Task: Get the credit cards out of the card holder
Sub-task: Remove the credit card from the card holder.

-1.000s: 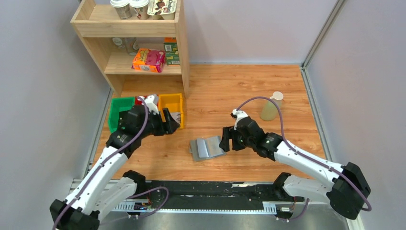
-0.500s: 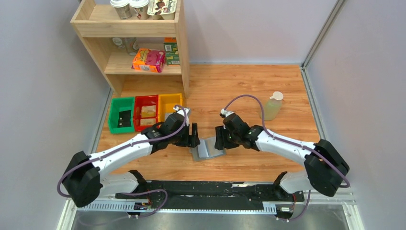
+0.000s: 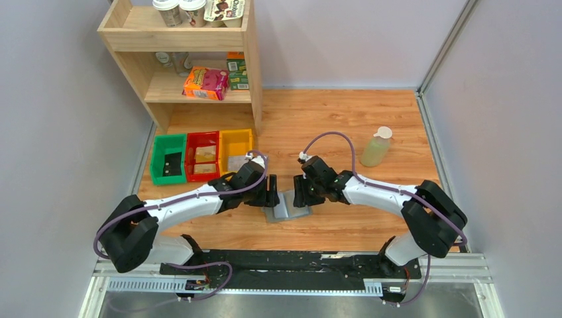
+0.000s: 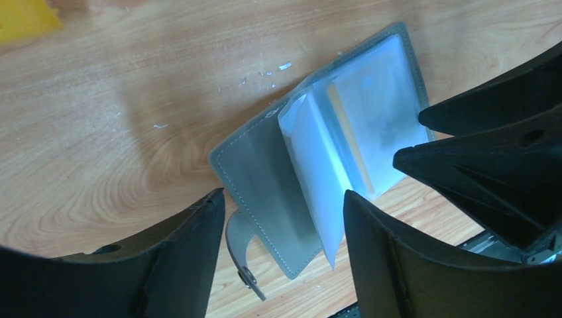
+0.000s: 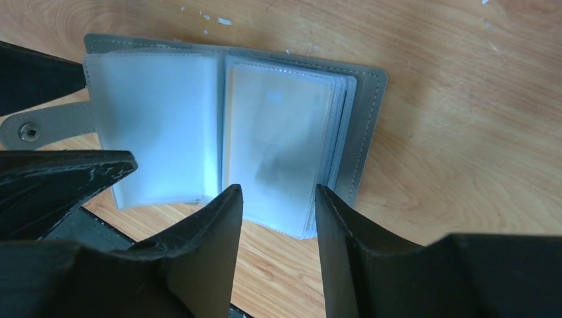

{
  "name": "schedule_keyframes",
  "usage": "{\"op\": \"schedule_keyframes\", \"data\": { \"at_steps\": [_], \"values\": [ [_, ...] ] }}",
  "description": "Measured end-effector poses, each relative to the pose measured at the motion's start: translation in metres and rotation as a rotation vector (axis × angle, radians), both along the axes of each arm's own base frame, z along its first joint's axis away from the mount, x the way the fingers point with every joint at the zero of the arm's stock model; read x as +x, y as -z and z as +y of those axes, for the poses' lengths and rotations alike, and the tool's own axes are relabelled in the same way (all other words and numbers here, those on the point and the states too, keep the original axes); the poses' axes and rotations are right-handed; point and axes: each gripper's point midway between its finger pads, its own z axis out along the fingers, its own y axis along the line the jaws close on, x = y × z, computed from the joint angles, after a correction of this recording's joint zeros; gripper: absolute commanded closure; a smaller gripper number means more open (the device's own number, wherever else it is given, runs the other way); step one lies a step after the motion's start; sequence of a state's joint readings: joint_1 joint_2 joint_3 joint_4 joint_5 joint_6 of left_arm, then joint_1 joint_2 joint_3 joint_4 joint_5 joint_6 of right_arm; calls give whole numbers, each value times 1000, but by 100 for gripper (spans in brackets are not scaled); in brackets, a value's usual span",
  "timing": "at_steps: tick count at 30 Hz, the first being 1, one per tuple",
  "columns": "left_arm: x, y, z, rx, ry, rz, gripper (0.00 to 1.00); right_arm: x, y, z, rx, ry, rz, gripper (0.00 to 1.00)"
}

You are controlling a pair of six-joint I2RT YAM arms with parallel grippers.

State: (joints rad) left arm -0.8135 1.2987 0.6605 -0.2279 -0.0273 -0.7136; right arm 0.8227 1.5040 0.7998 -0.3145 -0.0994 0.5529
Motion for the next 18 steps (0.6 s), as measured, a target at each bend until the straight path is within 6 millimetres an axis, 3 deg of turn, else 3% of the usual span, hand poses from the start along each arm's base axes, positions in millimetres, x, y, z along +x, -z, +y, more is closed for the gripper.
{"op": "schedule_keyframes", "data": {
  "at_steps": [9, 18],
  "values": [
    [-8, 18, -1, -13, -27, 39, 79, -3, -1, 3, 15, -15, 13, 56],
    [-16, 31, -1, -43, -60, 66, 86, -6, -4, 6, 33, -29, 20, 52]
  ]
}}
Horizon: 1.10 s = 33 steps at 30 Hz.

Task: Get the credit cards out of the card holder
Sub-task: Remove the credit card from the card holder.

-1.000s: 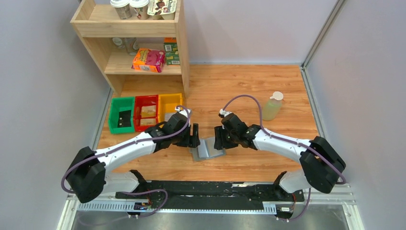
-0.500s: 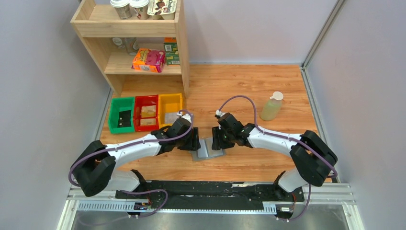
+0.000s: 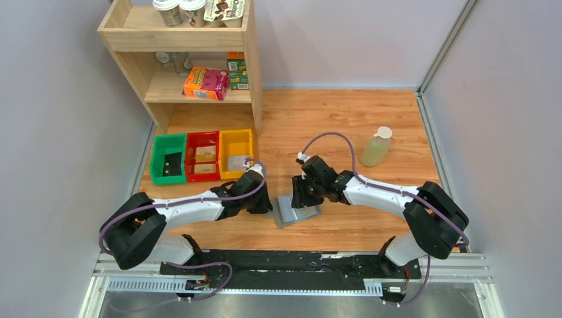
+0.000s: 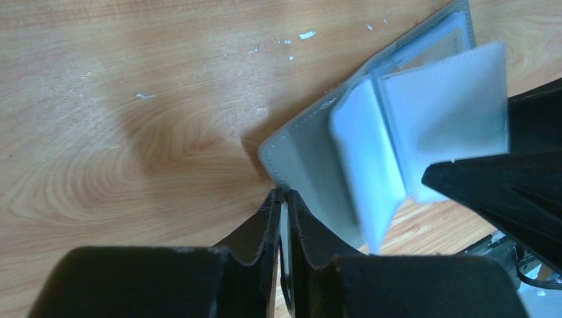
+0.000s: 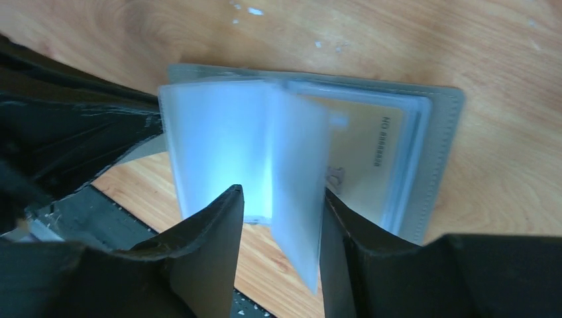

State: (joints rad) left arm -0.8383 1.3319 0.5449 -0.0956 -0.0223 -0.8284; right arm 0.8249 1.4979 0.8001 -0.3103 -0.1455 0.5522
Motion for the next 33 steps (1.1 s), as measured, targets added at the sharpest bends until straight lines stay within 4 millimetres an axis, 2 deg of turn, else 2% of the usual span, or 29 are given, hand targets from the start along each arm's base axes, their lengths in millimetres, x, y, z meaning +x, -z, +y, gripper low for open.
{"op": "schedule_keyframes", "data": {
  "at_steps": [4, 10, 16, 22, 28, 33],
  "values": [
    [-3, 3, -3, -32, -13, 7, 87, -6, -12, 9, 39, -33, -9, 42],
    [-2, 2, -8, -77, -31, 10, 87, -13, -40, 28, 114, -87, -46, 41],
    [-4, 1, -11, -134, -60, 9, 76, -20, -47, 41, 166, -133, -40, 41],
    [-11, -1, 3, -178, -114, -9, 62, -22, -28, 52, 173, -146, 7, 42],
    [-3, -35, 10, -253, -167, -108, 55, -26, -1, 56, 149, -155, 67, 41],
    [-1, -56, 14, -295, -184, -161, 50, -28, 6, 57, 144, -163, 87, 41]
  ]
}}
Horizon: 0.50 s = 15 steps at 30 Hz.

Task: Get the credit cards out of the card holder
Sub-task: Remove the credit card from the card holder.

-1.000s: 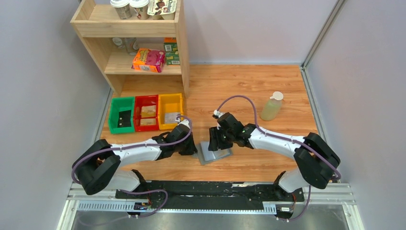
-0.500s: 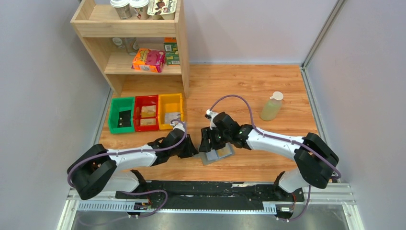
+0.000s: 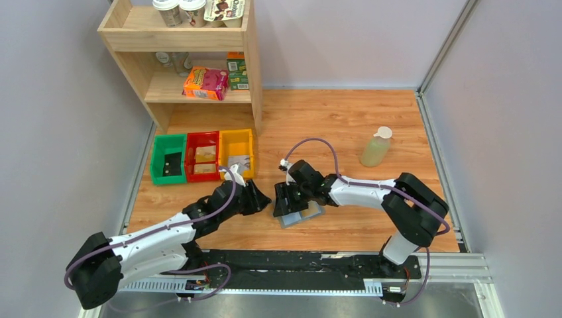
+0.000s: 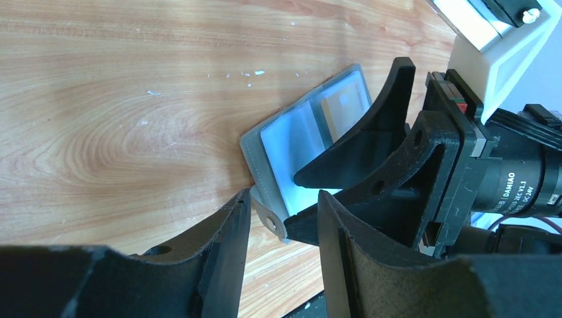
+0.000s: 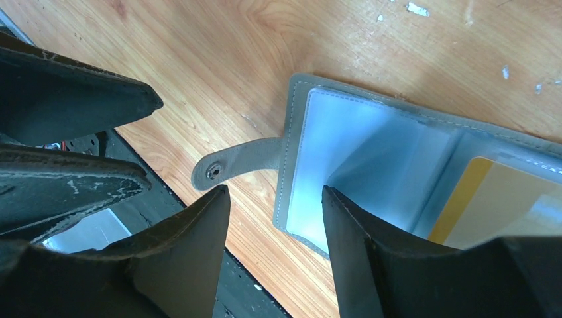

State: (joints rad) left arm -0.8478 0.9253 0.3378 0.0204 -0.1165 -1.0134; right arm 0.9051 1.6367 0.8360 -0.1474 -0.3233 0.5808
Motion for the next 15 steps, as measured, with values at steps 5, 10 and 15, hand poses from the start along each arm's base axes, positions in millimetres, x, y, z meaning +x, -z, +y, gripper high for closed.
{"op": "schedule_keyframes", "data": {
  "at_steps": [5, 10, 15],
  "values": [
    [-4, 1, 4, 15, 4, 10, 50, 0, -4, 0, 1, -3, -3, 39],
    [-2, -12, 1, 20, 13, 4, 48, 5, -27, -2, 4, 1, -57, 32],
    [9, -45, -16, -13, 41, -36, 46, 17, -60, -10, 16, 26, -159, 32]
  ]
}}
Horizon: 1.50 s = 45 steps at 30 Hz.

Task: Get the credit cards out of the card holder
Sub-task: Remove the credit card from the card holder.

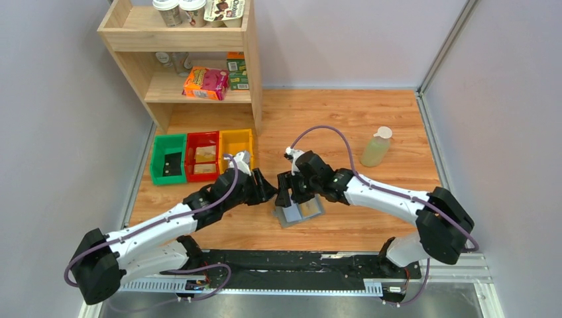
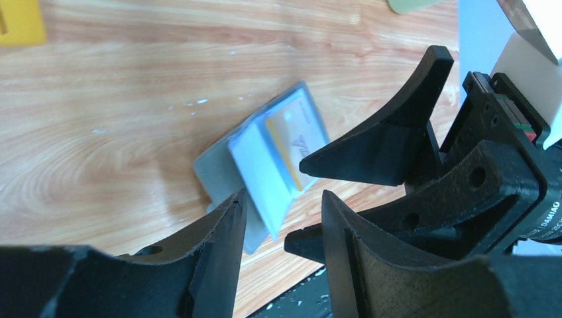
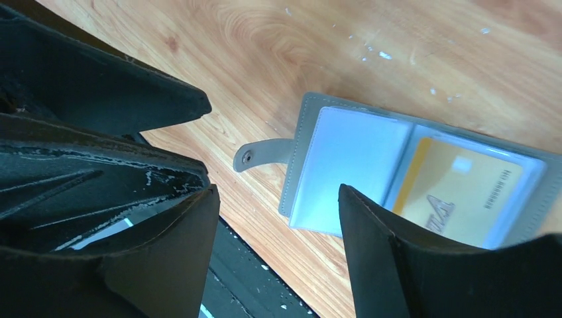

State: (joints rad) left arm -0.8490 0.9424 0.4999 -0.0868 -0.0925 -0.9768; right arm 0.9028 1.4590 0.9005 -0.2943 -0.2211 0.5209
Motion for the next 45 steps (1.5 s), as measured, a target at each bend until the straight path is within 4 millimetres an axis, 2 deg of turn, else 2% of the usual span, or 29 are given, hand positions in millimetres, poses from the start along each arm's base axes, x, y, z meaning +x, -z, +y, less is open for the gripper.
{"op": "schedule_keyframes", "data": {
  "at_steps": [4, 7, 10, 14, 18, 26, 35, 45],
  "values": [
    [6, -11, -16, -4, 41, 5, 46, 10, -14, -15, -5, 42, -51, 37],
    [8, -10, -27, 3, 68, 27, 46, 20, -17, -29, -18, 85, -73, 43],
    [9, -3, -40, 5, 106, 62, 45, 27, -7, -46, -50, 130, -70, 50],
    [7, 15, -56, 15, 147, 102, 45, 29, 17, -69, -106, 174, -37, 57],
    [6, 34, -69, 19, 166, 142, 44, 29, 35, -81, -144, 195, -7, 60],
    [9, 61, -84, -22, 155, 194, 51, 29, 62, -86, -191, 197, 30, 64],
    [0, 96, -80, -60, 117, 266, 51, 32, 63, -80, -154, 191, 19, 65],
    [1, 96, -85, -166, 86, 267, 51, 33, 54, -83, -137, 203, -8, 68]
  ]
}}
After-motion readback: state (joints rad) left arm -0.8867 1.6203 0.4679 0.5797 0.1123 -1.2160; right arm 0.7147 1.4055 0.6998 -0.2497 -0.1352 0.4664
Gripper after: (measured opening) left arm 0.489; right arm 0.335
